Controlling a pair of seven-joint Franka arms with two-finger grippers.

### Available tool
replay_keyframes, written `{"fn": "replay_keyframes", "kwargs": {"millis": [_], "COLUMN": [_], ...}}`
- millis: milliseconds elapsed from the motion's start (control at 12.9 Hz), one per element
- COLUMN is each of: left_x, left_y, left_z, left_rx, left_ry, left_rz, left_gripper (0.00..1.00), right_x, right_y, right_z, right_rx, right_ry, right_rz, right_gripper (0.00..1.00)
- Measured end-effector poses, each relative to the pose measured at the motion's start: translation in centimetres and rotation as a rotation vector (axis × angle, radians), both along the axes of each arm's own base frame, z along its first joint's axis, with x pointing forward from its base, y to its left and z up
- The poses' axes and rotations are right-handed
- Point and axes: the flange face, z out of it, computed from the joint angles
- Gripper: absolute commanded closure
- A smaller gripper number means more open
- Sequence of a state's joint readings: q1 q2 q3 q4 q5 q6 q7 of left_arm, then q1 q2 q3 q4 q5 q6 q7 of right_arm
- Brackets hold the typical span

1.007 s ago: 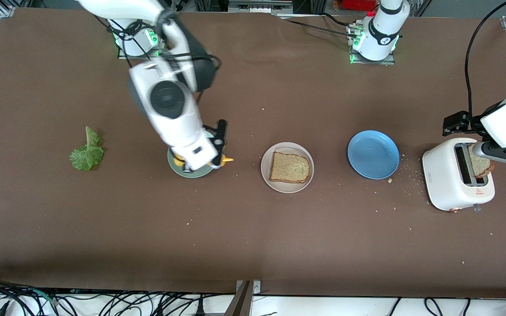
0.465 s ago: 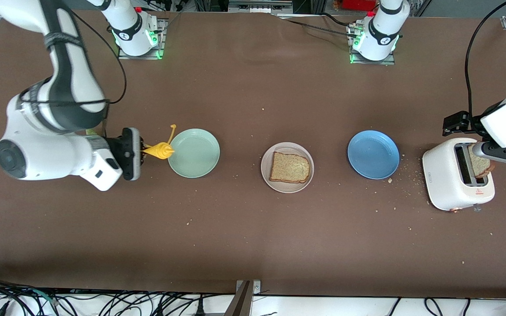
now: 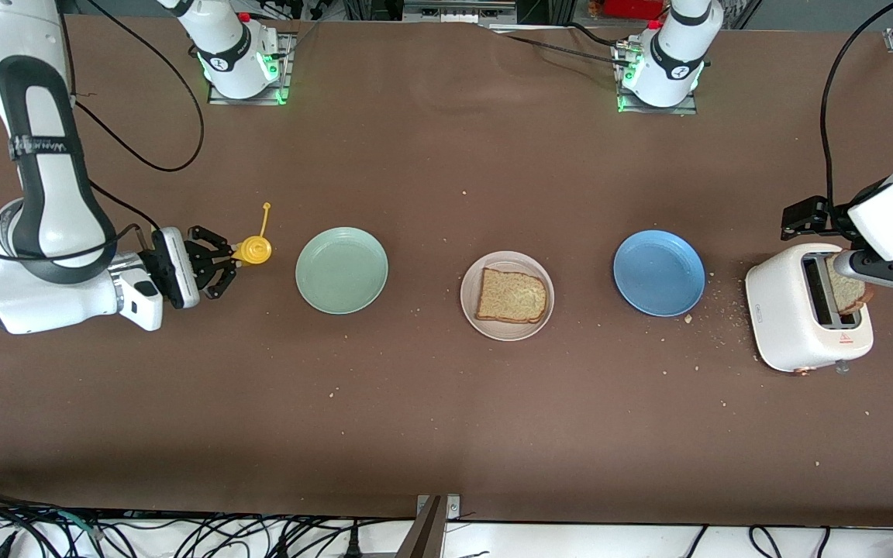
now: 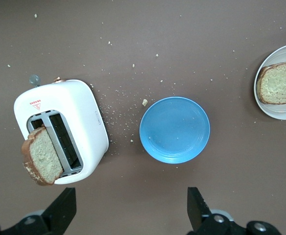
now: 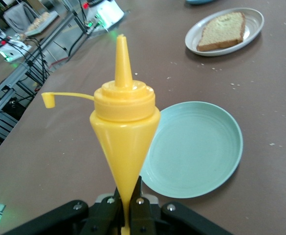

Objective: Make sandwich in beige plate with both arms
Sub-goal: 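Carry the mustard bottle back beside the lettuce leaf, then set the mustard bottle upright on the table and open the right gripper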

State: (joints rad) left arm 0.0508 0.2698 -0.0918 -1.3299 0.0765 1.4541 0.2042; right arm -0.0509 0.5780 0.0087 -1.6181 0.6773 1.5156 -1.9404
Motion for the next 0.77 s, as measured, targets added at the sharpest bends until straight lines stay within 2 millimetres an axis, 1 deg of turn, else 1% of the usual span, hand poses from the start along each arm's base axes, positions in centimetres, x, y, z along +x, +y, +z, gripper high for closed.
{"fn": "replay_keyframes", "kwargs": {"millis": [155, 387, 465, 620, 775], "left_x": [0.0, 0.0, 0.0, 0.0, 0.0], "left_y": [0.0, 0.0, 0.0, 0.0, 0.0], "left_z": [0.0, 0.0, 0.0, 0.0, 0.0], "left_rx": [0.000, 0.000, 0.000, 0.000, 0.000], "left_ry": [0.000, 0.000, 0.001, 0.002, 0.003], "left_rz": [0.000, 0.000, 0.000, 0.000, 0.000], "left_gripper": [0.00, 0.00, 0.00, 0.00, 0.00], "right_x": [-1.3, -2.8, -3.4, -4.3, -4.7], "right_y": [-2.2, -6.7, -7.9, -9.0, -8.9], "right_z": [-3.1, -8.2, -9.9, -12.5, -13.8], "right_rx": [0.119, 0.246, 0.272, 0.310, 0.330], "right_ry": [-0.037, -0.091, -0.093, -0.081, -0.075], "right_rz": [0.015, 0.014, 0.007, 0.001, 0.006], "right_gripper": [1.00, 1.00, 1.00, 1.00, 1.00]}}
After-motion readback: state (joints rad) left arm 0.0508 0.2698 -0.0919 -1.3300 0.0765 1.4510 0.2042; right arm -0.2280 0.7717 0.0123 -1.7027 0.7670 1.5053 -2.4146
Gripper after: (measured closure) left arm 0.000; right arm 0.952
